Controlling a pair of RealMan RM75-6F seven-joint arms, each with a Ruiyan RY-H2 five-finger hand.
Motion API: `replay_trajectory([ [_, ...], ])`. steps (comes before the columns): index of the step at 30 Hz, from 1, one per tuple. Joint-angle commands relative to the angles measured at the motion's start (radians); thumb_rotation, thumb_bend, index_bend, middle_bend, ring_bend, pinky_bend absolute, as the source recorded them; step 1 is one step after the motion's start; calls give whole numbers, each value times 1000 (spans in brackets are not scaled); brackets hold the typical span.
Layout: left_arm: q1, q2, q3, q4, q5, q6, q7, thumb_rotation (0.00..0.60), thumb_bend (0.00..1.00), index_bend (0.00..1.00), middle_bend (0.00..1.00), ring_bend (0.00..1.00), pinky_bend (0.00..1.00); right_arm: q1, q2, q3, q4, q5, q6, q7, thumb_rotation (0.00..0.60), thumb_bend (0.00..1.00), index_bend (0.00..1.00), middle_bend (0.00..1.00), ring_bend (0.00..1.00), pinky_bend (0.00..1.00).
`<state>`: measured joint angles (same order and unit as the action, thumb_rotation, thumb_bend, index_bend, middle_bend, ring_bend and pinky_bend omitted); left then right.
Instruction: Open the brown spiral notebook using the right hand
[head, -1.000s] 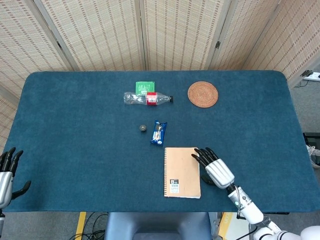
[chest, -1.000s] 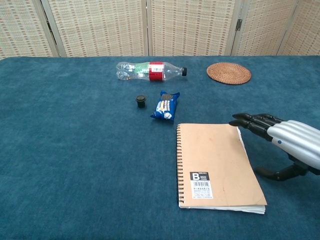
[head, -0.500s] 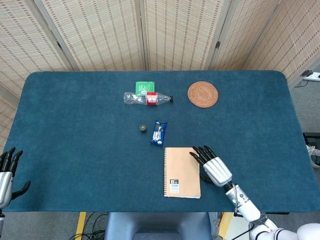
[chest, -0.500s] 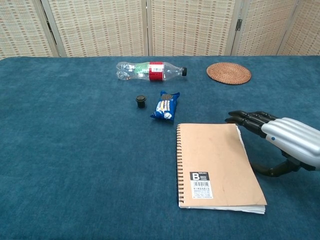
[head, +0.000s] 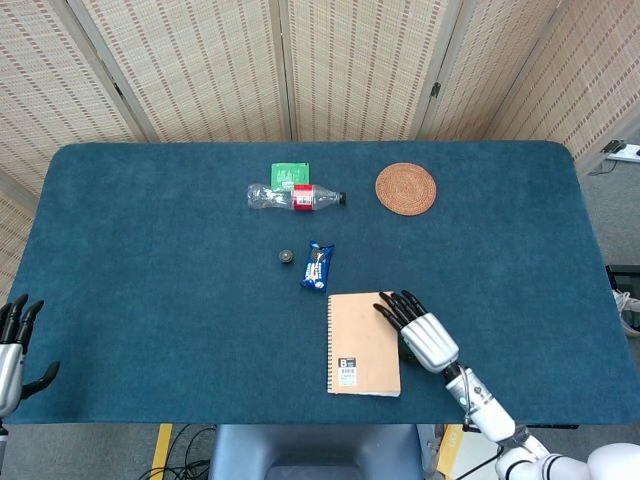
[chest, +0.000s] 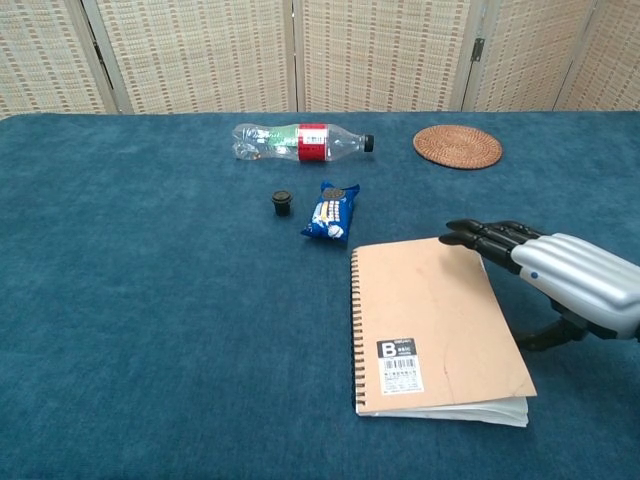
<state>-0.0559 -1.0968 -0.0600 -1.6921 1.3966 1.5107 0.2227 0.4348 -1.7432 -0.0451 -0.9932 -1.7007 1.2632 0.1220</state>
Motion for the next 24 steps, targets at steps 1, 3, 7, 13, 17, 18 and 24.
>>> replay_trajectory([
  [1, 3, -2, -6, -1, -9, 6, 2, 600, 272, 111, 51, 22, 129, 12, -15, 6, 8, -5, 5, 13, 600, 383, 0, 0, 0, 0],
  [3, 11, -5, -19, -9, -35, 21, 7, 600, 272, 111, 51, 22, 129, 25, -29, 12, 14, -8, 5, 24, 600, 383, 0, 0, 0, 0],
  [7, 27, 1, -51, -25, -82, 56, -5, 600, 272, 111, 51, 22, 129, 54, -52, 32, 13, -17, 16, 35, 600, 383, 0, 0, 0, 0],
  [13, 44, 25, -65, -28, -88, 75, -63, 600, 272, 111, 51, 22, 129, 101, -51, 69, -43, -31, 38, 11, 600, 383, 0, 0, 0, 0],
  [17, 47, 30, -68, -28, -89, 78, -79, 600, 272, 111, 51, 22, 129, 136, -37, 92, -105, -35, 24, -41, 600, 383, 0, 0, 0, 0],
  [18, 48, 30, -71, -28, -90, 81, -83, 600, 272, 111, 51, 22, 129, 148, -34, 99, -122, -34, 13, -59, 600, 383, 0, 0, 0, 0],
  [24, 46, 34, -79, -21, -100, 69, -111, 600, 272, 111, 51, 22, 129, 203, -59, 135, -157, -17, -30, -88, 600, 322, 0, 0, 0, 0],
])
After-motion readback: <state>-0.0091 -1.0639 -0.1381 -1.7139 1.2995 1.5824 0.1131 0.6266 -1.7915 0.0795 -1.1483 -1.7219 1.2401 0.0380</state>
